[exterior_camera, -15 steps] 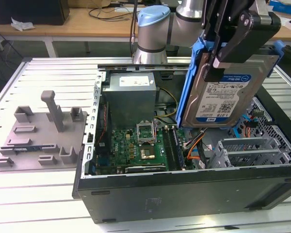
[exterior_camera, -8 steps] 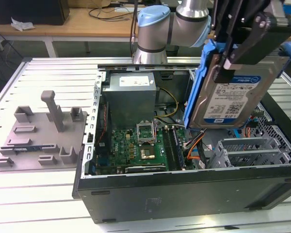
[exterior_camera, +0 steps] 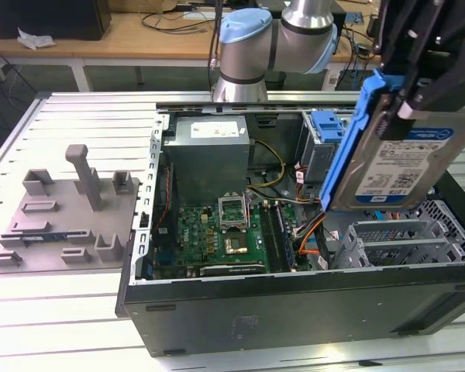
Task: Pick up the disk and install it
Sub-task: 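Insert the disk into the insertion slot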
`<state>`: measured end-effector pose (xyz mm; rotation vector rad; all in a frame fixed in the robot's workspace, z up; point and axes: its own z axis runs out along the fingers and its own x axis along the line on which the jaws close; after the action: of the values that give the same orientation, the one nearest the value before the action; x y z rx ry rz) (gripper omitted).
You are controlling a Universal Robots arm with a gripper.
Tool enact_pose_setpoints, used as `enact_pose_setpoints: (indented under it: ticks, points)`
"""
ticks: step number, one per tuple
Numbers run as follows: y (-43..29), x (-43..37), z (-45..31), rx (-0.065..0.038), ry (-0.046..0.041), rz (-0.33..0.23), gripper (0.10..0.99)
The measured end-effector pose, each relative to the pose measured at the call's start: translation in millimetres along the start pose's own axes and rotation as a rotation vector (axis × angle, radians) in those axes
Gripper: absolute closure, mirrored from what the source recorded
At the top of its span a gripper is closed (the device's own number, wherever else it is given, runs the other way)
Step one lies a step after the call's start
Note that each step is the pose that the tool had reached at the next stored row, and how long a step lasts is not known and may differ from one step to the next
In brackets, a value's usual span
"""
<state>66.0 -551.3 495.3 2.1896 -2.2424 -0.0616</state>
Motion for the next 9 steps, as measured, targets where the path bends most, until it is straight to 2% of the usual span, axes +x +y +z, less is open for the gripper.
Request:
enact_pose_setpoints:
  ticks: [1, 4, 8, 9]
  points:
    - [-2.7, 1.2, 0.0, 0.000, 0.0000, 0.000, 0.722]
    - [-17.0, 5.6, 0.2, 0.000, 0.0000, 0.000, 0.722]
    - [-30.8, 7.9, 0.4, 0.000, 0.0000, 0.000, 0.722]
    - [-44.3, 9.5, 1.4, 0.000, 0.0000, 0.000, 0.722]
